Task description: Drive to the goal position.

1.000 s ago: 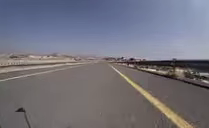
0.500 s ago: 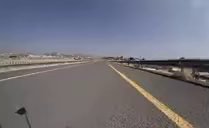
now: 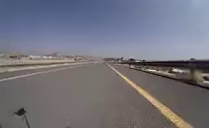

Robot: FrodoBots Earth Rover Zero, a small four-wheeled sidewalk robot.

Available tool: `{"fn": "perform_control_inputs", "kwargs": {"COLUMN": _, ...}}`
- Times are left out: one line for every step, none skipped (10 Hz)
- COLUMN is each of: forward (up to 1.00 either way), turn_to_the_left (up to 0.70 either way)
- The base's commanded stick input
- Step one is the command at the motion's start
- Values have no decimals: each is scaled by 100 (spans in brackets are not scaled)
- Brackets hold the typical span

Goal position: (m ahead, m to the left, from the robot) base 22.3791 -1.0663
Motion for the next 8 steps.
{"fn": "perform_control_inputs", "kwargs": {"forward": 100, "turn_to_the_left": 0}}
{"fn": "perform_control_inputs", "kwargs": {"forward": 100, "turn_to_the_left": 0}}
{"fn": "perform_control_inputs", "kwargs": {"forward": 100, "turn_to_the_left": 0}}
{"fn": "perform_control_inputs", "kwargs": {"forward": 100, "turn_to_the_left": 0}}
{"fn": "perform_control_inputs", "kwargs": {"forward": 100, "turn_to_the_left": 0}}
{"fn": "perform_control_inputs", "kwargs": {"forward": 100, "turn_to_the_left": 0}}
{"fn": "perform_control_inputs", "kwargs": {"forward": 100, "turn_to_the_left": 0}}
{"fn": "perform_control_inputs", "kwargs": {"forward": 100, "turn_to_the_left": 0}}
